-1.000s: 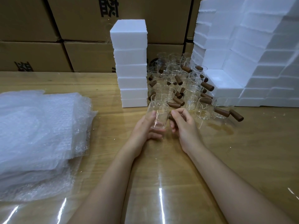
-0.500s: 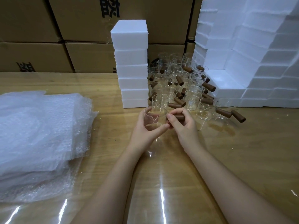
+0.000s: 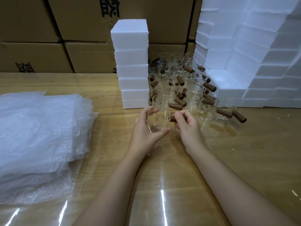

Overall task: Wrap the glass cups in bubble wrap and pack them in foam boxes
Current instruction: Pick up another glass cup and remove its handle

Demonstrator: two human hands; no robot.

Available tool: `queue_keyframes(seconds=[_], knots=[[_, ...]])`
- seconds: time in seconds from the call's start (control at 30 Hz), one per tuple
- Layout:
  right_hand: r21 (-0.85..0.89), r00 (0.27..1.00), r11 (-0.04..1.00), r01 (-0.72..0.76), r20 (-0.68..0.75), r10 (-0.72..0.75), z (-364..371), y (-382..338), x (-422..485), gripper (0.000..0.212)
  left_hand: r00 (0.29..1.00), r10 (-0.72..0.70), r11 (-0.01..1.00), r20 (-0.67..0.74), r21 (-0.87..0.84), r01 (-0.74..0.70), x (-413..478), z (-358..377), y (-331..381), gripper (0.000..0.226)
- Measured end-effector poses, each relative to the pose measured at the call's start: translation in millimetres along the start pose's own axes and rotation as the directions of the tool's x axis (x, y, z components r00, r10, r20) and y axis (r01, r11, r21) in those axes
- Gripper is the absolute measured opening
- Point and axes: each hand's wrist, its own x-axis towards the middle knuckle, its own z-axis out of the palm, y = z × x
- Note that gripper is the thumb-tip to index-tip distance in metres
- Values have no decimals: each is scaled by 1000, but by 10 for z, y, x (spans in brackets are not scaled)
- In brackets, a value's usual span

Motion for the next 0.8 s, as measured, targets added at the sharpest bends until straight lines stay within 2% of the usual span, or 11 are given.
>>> queue_keyframes(seconds=[0.13, 0.3, 0.37, 0.47, 0.57, 0.7, 0.8], knots=[[151, 993, 982, -110, -35, 117, 11, -32, 0, 25, 999, 52, 998, -6, 42, -51, -5, -9, 62, 67], [425, 958, 876, -228, -64, 280, -22, -44, 48, 38, 994, 104, 994, -28, 32, -103, -3, 14, 18, 65], [390, 959, 894, -219, -84, 272, -26, -28, 52, 33, 997, 72, 997, -18, 3, -72, 4, 23, -10, 69], [181, 971, 959, -216, -58, 230, 38, -8, 17, 29, 999, 36, 996, -27, -81, -39, 11, 25, -35, 73], [43, 984, 983, -176, -5, 177, 107, -5, -25, 22, 998, 27, 996, -53, -84, -31, 19, 23, -31, 75], [75, 992, 991, -113, 64, 108, 111, -40, -48, 18, 995, 39, 998, -93, -47, -44, 15, 6, -40, 73], [156, 994, 985, -81, 81, 69, 61, -40, -44, 18, 984, 135, 989, -117, 75, -127, 0, 15, -8, 72]])
